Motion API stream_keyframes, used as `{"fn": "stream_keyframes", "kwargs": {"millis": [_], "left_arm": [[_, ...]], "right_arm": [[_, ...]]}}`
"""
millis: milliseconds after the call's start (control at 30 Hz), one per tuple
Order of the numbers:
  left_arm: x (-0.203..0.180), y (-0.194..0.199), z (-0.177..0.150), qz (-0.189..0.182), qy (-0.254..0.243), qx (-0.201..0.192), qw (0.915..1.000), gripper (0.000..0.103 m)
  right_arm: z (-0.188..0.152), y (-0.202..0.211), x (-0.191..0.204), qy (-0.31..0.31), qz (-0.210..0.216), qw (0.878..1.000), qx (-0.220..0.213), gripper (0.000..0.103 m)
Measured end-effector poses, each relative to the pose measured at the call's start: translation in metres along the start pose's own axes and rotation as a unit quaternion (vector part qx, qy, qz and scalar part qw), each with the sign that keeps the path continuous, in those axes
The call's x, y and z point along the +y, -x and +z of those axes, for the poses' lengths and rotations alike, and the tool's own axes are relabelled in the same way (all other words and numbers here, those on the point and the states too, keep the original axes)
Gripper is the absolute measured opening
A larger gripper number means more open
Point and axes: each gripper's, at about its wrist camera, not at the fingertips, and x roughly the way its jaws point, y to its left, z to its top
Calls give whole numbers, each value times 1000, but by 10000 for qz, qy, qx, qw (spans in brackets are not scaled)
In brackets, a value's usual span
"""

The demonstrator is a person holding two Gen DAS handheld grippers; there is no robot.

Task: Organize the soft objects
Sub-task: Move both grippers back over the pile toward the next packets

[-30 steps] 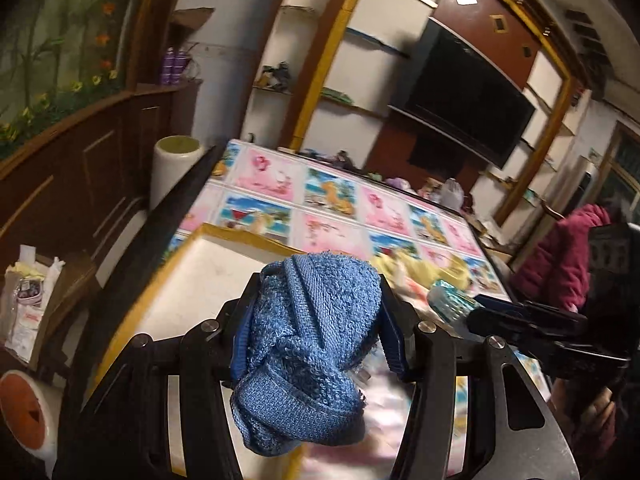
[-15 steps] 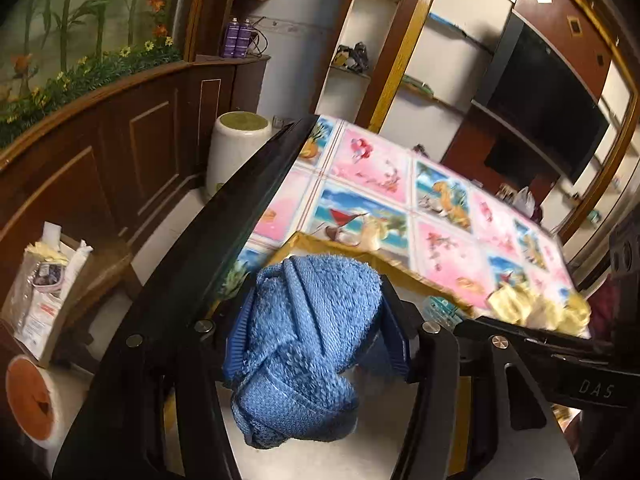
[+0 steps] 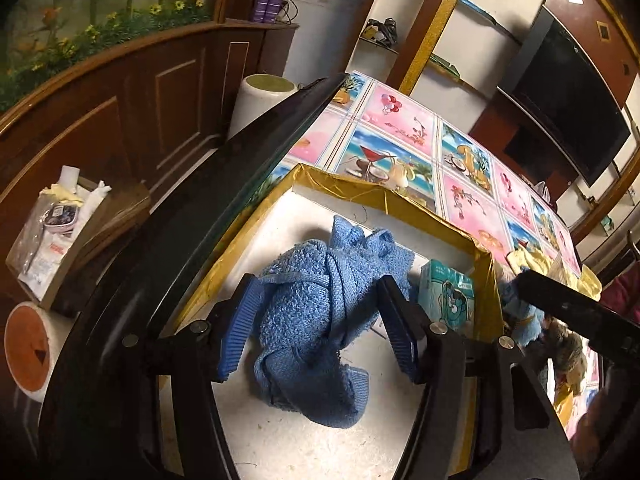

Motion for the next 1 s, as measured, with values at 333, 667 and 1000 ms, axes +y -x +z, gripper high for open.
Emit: {"fn": "stream_keyframes", "kwargs": {"millis": [333,667,1000], "left_arm": [[-51,96,-16,292,-642,-1252,9896,61],[-147,141,-84,584,-1869,-1509,9690,78],[-161,87,-84,-495,-1302,-150,9901,78]], "right_arm": [[-50,98,-38,127,-383,9965,-734,54],[-110,141,-88,253,-1705,9775,-1218,81],[-140,152,-173,-638,-1444,9835,-881,81]]}}
